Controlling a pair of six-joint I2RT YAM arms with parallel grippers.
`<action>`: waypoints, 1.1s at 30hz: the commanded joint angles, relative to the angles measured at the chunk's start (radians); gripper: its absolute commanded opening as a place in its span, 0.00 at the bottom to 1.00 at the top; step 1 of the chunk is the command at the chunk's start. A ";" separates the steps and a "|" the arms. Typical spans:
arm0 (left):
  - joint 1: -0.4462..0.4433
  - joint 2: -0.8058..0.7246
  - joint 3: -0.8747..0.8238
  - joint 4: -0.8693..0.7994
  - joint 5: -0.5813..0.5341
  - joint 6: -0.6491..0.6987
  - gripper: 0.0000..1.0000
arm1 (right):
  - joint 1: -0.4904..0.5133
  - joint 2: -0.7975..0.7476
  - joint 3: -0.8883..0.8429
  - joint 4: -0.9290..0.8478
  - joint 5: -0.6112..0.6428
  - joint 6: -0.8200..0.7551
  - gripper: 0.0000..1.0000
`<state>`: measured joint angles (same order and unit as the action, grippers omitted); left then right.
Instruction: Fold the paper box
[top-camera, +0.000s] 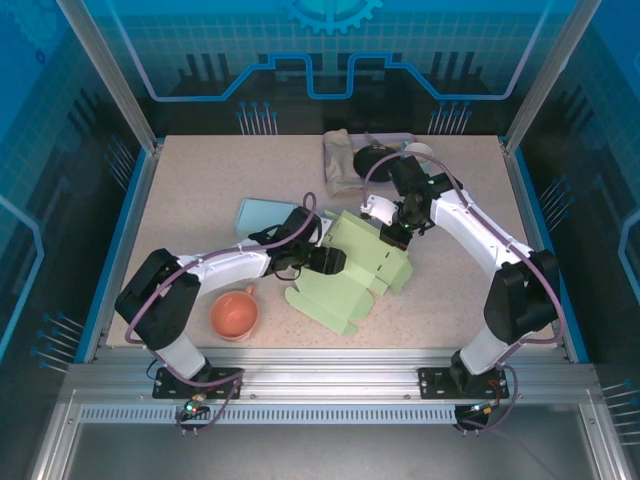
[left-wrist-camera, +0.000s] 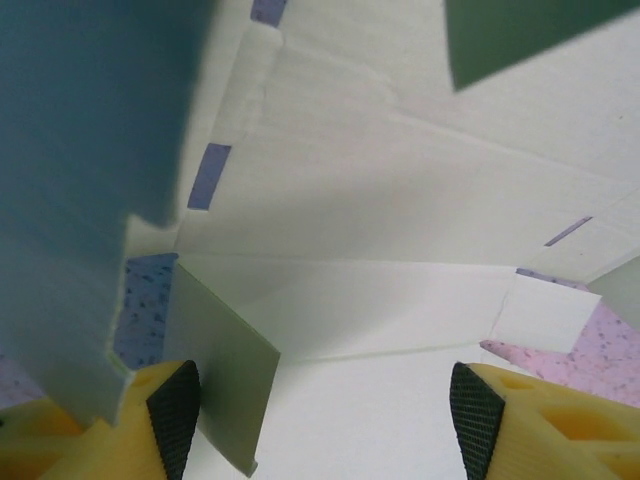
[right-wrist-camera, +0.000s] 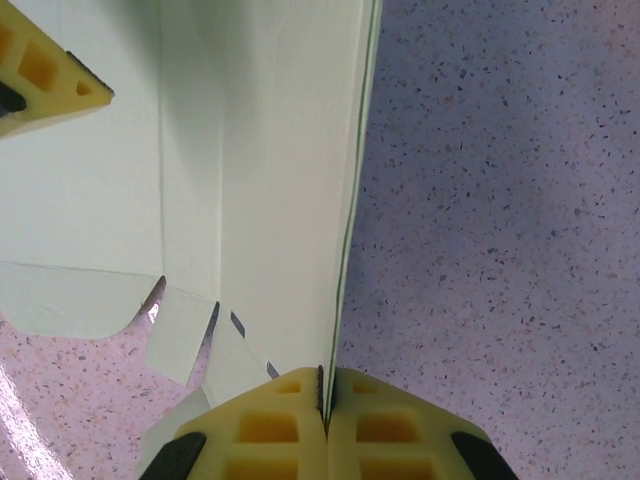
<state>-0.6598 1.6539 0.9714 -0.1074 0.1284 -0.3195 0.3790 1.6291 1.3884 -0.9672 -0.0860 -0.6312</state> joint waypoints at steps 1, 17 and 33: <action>-0.011 0.022 -0.008 0.093 0.073 -0.058 0.70 | 0.009 0.011 0.013 -0.001 -0.033 -0.001 0.00; 0.024 -0.177 -0.066 0.013 0.035 -0.065 0.72 | 0.027 -0.067 -0.063 0.065 0.076 -0.014 0.00; 0.099 -0.639 -0.202 -0.112 -0.163 -0.047 0.81 | 0.157 -0.251 -0.136 0.143 0.366 -0.166 0.00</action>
<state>-0.5831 1.0451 0.7967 -0.1894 0.0299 -0.3676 0.5056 1.3994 1.2732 -0.8444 0.1970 -0.7341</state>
